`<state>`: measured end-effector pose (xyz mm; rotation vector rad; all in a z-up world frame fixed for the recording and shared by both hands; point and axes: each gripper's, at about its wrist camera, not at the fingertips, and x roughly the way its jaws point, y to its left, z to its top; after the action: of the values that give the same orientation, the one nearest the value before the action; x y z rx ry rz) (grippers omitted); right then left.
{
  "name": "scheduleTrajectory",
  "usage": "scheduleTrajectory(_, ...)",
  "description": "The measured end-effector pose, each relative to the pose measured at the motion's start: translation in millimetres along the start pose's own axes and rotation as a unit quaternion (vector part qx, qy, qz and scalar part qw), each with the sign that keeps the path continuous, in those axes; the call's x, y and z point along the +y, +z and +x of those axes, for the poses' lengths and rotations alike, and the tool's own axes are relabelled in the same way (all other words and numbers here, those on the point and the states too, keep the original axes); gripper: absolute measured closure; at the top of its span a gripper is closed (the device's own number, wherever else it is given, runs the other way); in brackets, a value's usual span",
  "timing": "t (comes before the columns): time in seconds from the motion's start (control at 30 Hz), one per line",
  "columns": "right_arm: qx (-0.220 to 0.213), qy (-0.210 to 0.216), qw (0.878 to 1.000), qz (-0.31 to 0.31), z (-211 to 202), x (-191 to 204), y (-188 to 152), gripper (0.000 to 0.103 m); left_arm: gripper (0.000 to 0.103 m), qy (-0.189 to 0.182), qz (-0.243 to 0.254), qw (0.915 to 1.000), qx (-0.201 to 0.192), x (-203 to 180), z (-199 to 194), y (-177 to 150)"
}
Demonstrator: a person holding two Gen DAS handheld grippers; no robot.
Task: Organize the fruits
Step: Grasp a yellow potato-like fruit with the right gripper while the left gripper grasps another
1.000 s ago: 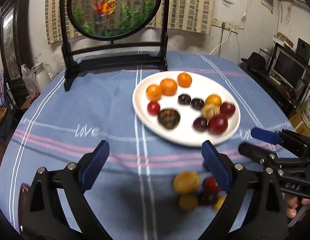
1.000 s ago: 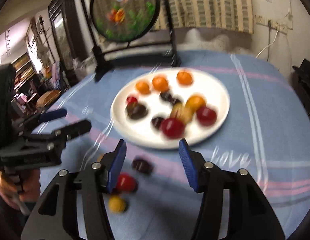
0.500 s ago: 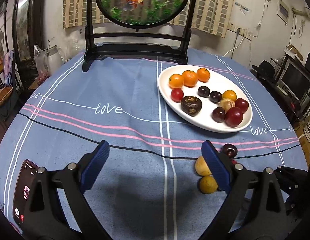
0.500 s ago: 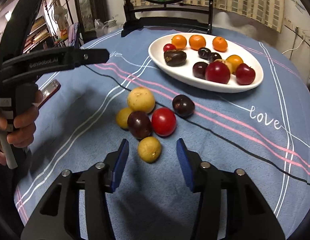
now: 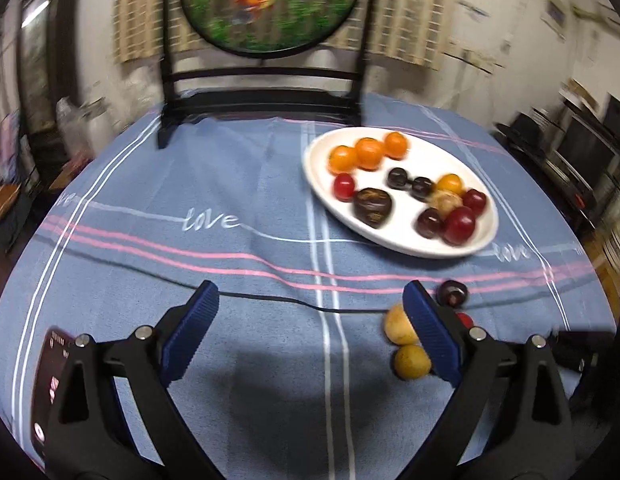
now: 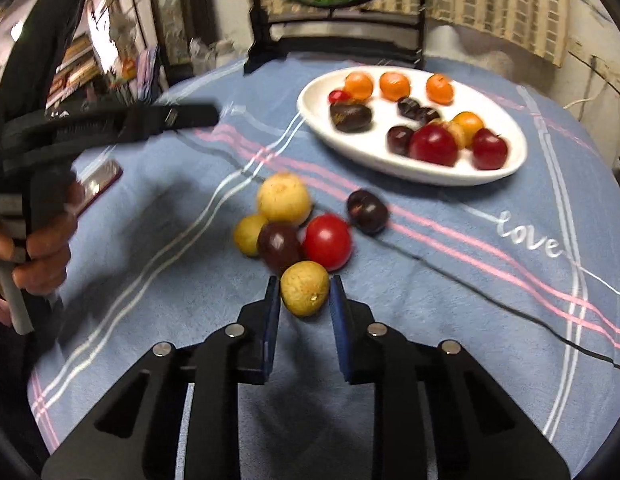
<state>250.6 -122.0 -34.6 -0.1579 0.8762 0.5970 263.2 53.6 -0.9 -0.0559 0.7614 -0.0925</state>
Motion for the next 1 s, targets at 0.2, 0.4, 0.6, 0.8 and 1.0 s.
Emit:
scheduleTrajectory(0.2, -0.016, -0.011, 0.999, 0.042, -10.0, -20.0, 0.3, 0.078, 0.02, -0.065, 0.089, 0.9938, 0.019, -22.2, -1.8, -19.8)
scheduleTrajectory(0.4, -0.016, -0.01, 0.999, 0.041, -10.3, -18.6, 0.2, 0.078, 0.052, -0.09, 0.112, 0.9876, 0.064, -39.8, 18.0, -32.2)
scheduleTrajectory(0.6, -0.015, -0.012, 0.999, 0.04, -9.4, -17.2, 0.7, 0.078, 0.054, -0.118, 0.083, 0.9861, 0.083, -43.7, 29.0, -33.7)
scheduleTrajectory(0.8, -0.017, -0.013, 0.999, 0.042, -11.1, -18.1, 0.8, 0.078, 0.063, -0.136, 0.058, 0.9833, 0.107, -45.1, 39.5, -34.6)
scheduleTrajectory(1.0, -0.018, -0.014, 0.999, 0.041, -11.7, -17.6, 1.0, 0.078, 0.065, -0.131, 0.042, 0.9837, 0.116, -50.2, 44.1, -33.9)
